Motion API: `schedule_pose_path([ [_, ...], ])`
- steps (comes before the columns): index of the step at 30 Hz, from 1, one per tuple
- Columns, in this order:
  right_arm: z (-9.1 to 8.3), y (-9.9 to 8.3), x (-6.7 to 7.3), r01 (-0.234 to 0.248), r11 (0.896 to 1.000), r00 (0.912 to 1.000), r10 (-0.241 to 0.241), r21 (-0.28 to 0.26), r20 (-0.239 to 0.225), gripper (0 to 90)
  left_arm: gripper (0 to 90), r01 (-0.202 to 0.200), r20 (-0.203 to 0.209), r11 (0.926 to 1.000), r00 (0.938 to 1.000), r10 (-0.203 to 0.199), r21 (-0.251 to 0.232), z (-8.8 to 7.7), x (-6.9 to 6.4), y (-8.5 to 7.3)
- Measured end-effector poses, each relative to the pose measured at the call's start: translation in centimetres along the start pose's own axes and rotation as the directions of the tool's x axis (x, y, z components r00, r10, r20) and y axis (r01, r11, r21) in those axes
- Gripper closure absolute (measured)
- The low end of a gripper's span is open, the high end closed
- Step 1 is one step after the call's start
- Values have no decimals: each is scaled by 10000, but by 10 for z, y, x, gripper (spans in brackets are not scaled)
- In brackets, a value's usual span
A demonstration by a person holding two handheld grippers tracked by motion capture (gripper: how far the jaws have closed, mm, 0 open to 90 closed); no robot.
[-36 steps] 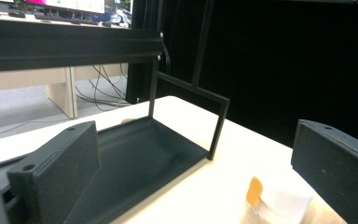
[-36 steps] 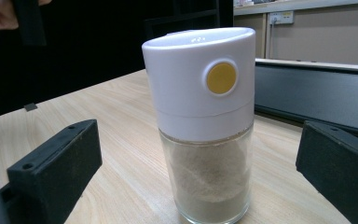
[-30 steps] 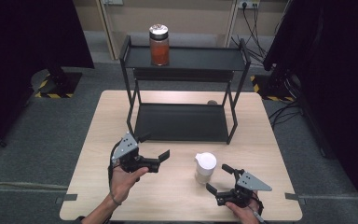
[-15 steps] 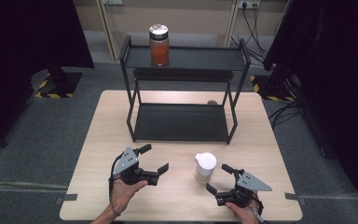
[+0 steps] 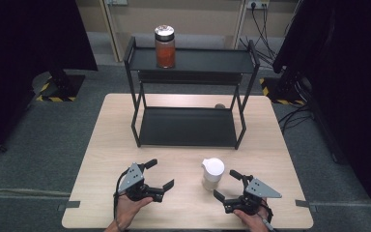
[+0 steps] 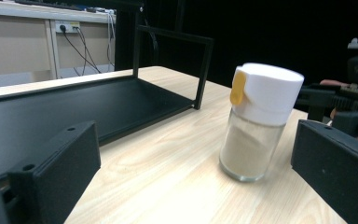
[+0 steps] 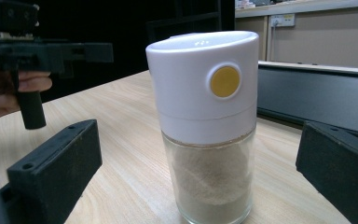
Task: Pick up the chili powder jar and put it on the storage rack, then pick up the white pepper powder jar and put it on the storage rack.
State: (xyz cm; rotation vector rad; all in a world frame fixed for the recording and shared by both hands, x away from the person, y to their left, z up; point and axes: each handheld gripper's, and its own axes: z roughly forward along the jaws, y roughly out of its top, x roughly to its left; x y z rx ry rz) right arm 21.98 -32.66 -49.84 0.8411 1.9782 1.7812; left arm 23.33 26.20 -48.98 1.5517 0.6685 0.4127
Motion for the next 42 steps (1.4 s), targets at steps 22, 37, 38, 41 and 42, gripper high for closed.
schedule_pose_path([
  [22,-2,1,0,132,9999,9998,-132,-73,-113,4,5,-12,16,9998,10000,12,201,0,-4,-19],
  [37,-1,1,0,142,9999,9998,-142,-56,-121,3,5,-280,34,9994,9996,280,210,-1,-8,-21],
  [38,-1,0,0,122,9999,9999,-122,-55,-115,3,5,-272,36,9994,9996,271,223,-1,-8,-21],
  [41,-1,1,0,143,9999,9998,-144,-67,-124,3,6,-237,44,9995,9997,236,231,-1,-7,-21],
  [42,-1,1,0,161,9998,9998,-162,-78,-121,3,6,-221,40,9995,9998,220,216,-1,-7,-21],
])
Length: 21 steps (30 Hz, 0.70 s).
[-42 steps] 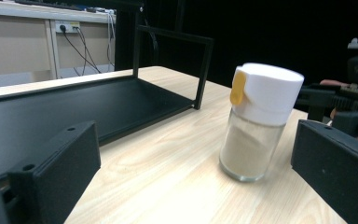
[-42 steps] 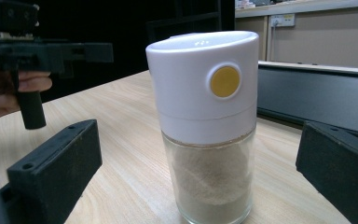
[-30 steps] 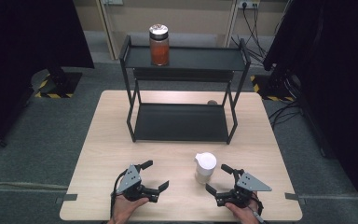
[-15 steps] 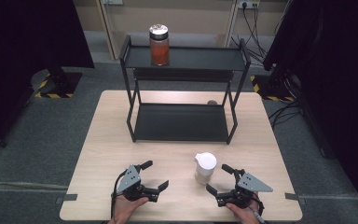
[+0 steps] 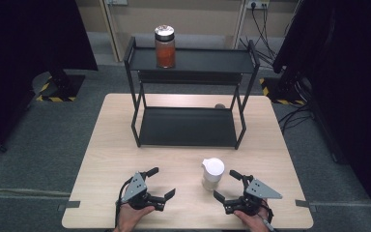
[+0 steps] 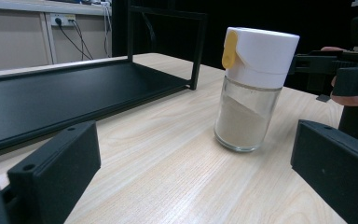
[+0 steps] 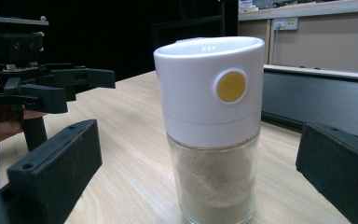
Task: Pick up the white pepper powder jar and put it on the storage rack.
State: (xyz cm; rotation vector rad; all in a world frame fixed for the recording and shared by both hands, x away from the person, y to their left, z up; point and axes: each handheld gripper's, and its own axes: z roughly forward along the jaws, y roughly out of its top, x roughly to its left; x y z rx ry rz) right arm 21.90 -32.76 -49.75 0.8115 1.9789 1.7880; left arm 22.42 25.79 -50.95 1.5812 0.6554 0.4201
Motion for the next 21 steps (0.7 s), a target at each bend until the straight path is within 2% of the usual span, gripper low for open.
schedule_pose_path([
  [8,7,1,1,40,10000,10000,-40,51,62,3,6,88,-10,10000,10000,-88,34,0,0,-1],
  [21,22,7,6,249,9995,9980,-260,208,578,3,6,157,62,9999,9999,-158,63,-1,1,-1],
])
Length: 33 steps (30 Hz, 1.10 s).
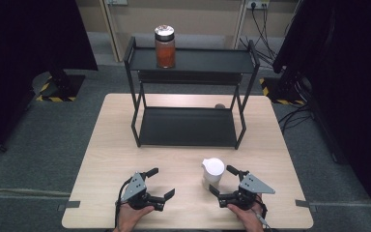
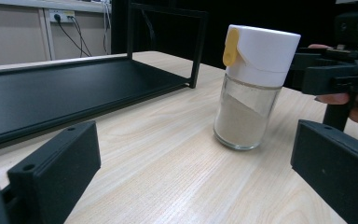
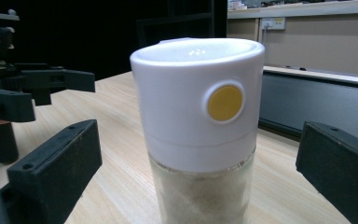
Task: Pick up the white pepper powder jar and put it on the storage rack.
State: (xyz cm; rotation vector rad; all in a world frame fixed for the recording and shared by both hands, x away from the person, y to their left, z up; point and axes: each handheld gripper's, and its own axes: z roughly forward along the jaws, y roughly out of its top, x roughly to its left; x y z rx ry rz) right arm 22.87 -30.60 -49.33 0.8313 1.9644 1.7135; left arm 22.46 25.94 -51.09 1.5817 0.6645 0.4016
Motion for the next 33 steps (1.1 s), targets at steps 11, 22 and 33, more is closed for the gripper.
schedule_pose_path([
  [11,13,7,-5,281,9993,9996,-282,238,43,16,5,45,-19,10000,10000,-45,54,1,1,-1],
  [22,25,11,-11,265,9981,9992,-249,550,-299,168,6,71,-75,10000,9999,-71,24,0,2,-1],
  [33,26,16,-11,567,9945,9978,-533,884,-406,298,6,21,-81,10000,10000,-21,43,0,1,-1],
])
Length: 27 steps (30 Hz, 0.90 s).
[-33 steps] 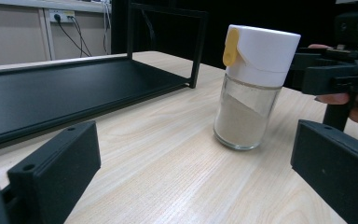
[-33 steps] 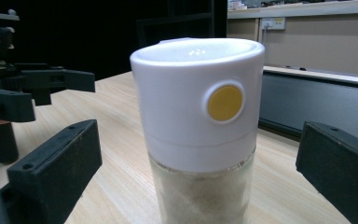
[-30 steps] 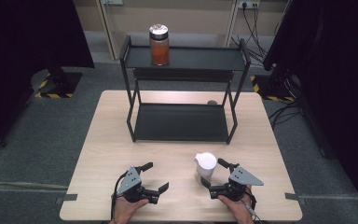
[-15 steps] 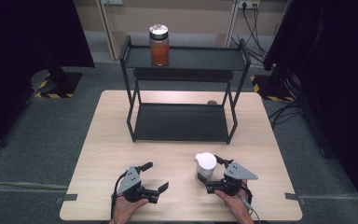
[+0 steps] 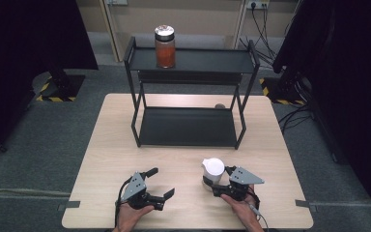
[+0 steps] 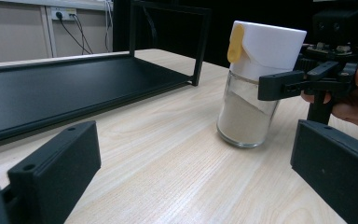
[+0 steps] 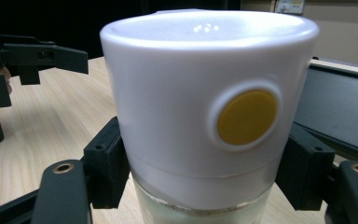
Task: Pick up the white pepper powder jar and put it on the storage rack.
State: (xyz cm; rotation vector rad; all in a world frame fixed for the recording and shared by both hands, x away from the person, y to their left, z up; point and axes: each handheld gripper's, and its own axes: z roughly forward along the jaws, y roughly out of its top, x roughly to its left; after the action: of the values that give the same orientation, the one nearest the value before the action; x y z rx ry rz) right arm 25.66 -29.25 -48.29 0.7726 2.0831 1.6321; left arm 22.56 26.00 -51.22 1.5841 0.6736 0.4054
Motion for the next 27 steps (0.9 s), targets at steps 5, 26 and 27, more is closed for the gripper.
schedule_pose_path([
  [5,-1,4,2,129,9999,9999,-130,85,60,301,6,-29,-29,10000,10000,29,-22,-1,0,0],
  [26,-4,28,-6,95,9997,9996,-101,-243,-275,303,6,-50,-75,10000,10000,50,14,0,0,0],
  [27,-4,30,-6,107,9997,9995,-114,-241,-286,303,6,-44,-71,10000,10000,44,16,0,1,0],
])
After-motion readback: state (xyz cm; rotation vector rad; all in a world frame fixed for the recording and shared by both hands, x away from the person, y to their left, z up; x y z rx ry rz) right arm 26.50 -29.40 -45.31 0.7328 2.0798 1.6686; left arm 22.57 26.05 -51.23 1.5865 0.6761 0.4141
